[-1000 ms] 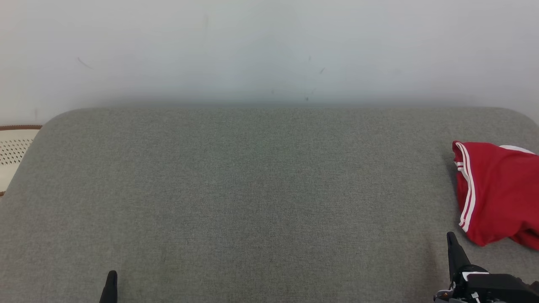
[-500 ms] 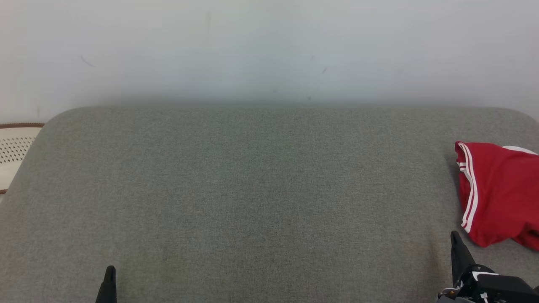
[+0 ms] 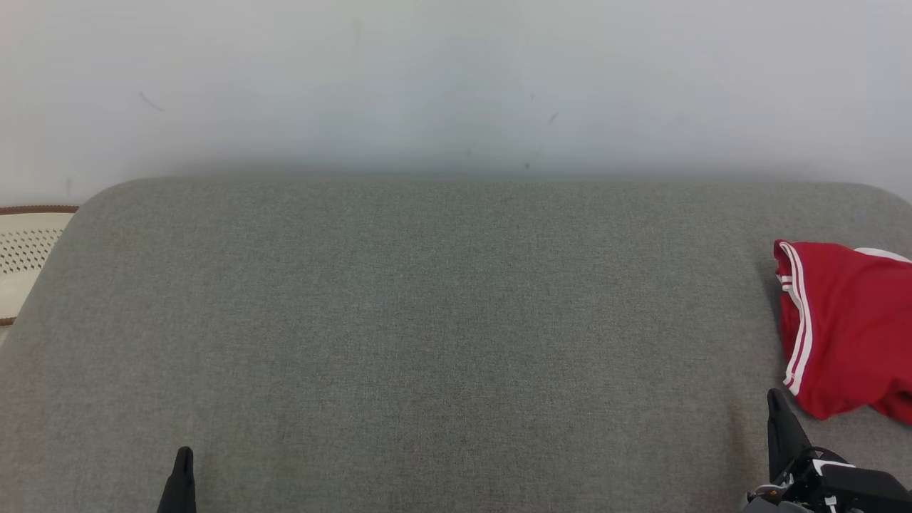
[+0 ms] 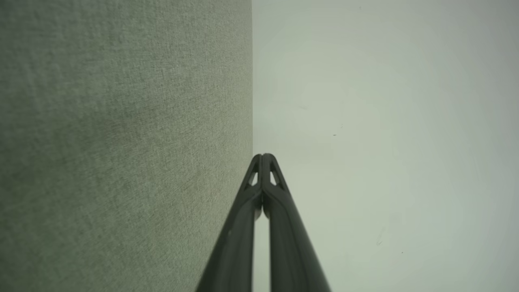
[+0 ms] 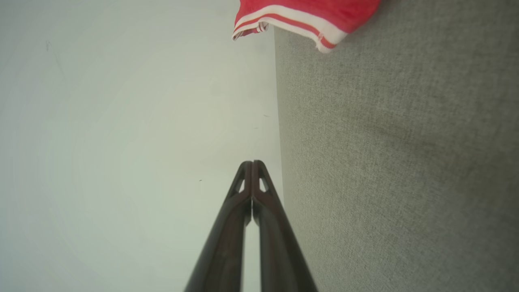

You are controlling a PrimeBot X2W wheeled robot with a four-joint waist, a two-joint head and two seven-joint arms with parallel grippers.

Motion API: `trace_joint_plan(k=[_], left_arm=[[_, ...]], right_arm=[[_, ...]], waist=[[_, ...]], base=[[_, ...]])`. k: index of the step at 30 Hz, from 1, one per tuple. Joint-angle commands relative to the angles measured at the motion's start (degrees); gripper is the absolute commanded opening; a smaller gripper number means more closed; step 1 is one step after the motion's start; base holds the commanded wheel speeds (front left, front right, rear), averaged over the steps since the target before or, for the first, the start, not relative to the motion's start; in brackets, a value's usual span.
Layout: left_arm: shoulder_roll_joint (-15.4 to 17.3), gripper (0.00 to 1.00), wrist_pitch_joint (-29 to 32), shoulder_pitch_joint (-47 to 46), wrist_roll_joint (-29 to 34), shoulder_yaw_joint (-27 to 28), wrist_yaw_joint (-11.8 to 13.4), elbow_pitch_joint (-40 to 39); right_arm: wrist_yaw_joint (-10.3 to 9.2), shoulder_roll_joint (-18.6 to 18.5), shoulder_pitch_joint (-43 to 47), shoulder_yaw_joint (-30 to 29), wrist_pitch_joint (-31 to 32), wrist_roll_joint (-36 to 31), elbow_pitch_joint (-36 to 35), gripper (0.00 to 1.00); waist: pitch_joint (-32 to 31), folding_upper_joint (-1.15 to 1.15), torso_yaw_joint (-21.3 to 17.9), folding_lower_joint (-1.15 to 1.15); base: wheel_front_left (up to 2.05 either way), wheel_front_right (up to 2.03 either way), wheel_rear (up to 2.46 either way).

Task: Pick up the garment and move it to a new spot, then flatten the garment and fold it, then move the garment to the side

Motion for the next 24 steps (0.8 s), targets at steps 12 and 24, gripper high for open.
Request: trace_joint_plan(k=[12,24], left_arm=[[0.2,0.0,0.1,-0.4,-0.3,0.2,-0.1,-0.2],[0.2,0.0,0.1,-0.4,-0.3,0.2,-0.2,-0.2]], right_arm=[[0.02,0.2,0.7,0.0,0.0,0.1,-0.1,0.0],[0.02,0.1,0.7,-0.1,0.0,0.1,-0.1,0.0]], waist=[[0.0,0.0,0.0,0.0],[0.0,0.0,0.0,0.0]], base=[[0.0,0.0,0.0],[0.0,0.0,0.0]])
